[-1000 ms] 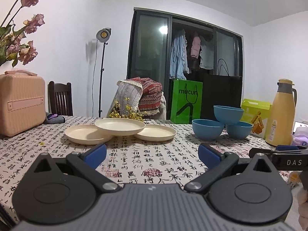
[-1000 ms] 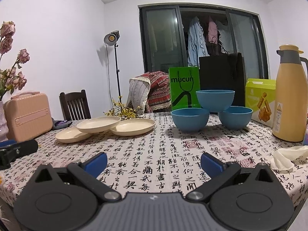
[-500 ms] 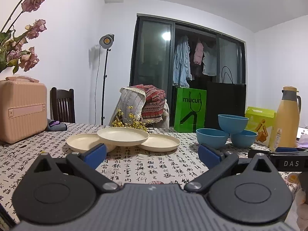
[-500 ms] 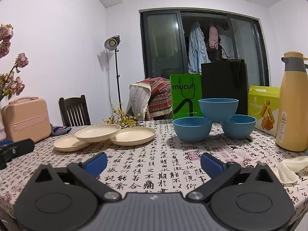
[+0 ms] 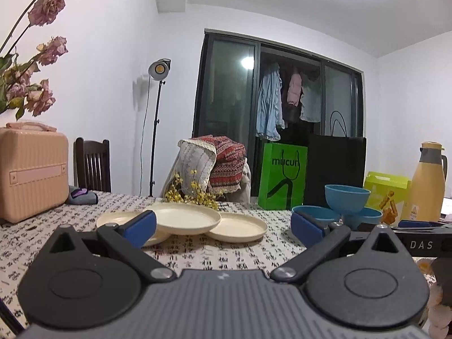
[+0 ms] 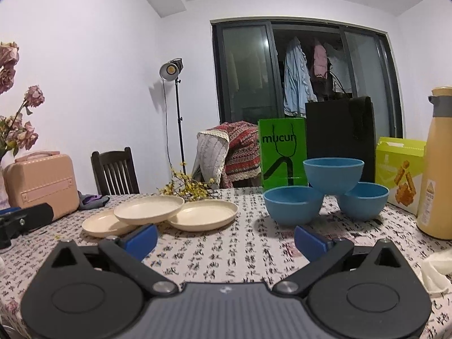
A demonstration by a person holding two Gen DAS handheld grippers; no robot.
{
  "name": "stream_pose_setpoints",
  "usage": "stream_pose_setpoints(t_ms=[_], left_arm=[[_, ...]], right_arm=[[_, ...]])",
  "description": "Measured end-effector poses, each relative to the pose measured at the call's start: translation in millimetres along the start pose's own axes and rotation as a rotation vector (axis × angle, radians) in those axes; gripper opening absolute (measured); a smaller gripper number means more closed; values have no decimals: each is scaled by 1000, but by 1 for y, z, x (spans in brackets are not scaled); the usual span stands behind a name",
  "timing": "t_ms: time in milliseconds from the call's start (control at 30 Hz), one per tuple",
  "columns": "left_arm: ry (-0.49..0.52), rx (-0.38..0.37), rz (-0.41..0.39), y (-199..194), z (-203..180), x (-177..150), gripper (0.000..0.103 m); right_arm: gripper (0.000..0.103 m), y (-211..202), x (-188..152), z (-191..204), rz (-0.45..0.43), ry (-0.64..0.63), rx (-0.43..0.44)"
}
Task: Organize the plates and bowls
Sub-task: 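Move both grippers forward toward the overlapping cream plates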
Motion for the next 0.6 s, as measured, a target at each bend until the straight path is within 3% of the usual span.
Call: stream_pose_setpoints(t_ms=[267,600], left_arm=[[-14,-14,15,16,6,14,103],[-13,-68,71,50,20,24,103]], right_arm=[[103,19,12,4,6,22,22],[103,51,21,11,54,72,-18]])
Point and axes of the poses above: each gripper's, at about its wrist camera, not at the fingertips, and y roughly the way its jaws point, z to its left, x to its top, the point moved 1 cm from there along y, roughly the way its jaws point, and after that the axes turned 3 degrees about -y, right-handed, at the moved point
